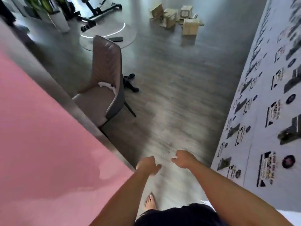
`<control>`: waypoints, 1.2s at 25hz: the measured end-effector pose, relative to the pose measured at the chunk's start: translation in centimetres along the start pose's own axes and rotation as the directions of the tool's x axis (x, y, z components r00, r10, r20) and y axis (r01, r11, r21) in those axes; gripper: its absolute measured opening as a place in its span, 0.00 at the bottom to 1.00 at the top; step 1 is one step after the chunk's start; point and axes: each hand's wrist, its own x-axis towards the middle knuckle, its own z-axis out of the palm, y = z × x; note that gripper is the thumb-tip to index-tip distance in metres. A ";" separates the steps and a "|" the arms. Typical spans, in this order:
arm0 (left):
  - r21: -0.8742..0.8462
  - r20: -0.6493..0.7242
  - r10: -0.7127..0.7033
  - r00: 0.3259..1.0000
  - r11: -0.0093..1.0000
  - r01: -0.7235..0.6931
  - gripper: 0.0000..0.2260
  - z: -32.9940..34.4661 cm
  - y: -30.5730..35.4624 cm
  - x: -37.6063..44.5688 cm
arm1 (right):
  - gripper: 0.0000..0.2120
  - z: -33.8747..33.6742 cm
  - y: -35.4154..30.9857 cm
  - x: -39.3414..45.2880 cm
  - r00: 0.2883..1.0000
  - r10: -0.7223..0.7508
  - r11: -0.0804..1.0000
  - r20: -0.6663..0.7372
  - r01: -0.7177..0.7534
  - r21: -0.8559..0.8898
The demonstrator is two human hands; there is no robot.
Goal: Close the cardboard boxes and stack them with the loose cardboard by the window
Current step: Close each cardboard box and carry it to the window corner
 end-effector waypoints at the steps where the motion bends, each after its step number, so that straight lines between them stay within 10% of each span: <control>1: 0.024 -0.002 0.016 1.000 1.000 -0.016 0.28 -2.2 0.3 2.2 | 0.27 -1.6 -0.5 1.3 0.999 0.015 0.998 -0.035 -0.014 0.055; 19: -0.058 0.006 0.004 1.000 0.998 -0.004 0.26 -26.1 17.2 28.1 | 0.23 -28.0 5.5 26.7 0.998 -0.003 0.999 0.060 0.006 -0.044; 30: 0.014 0.044 0.015 0.999 1.000 -0.015 0.25 -45.4 15.2 47.5 | 0.22 -44.1 -1.1 45.4 0.997 0.054 0.998 0.058 -0.053 -0.020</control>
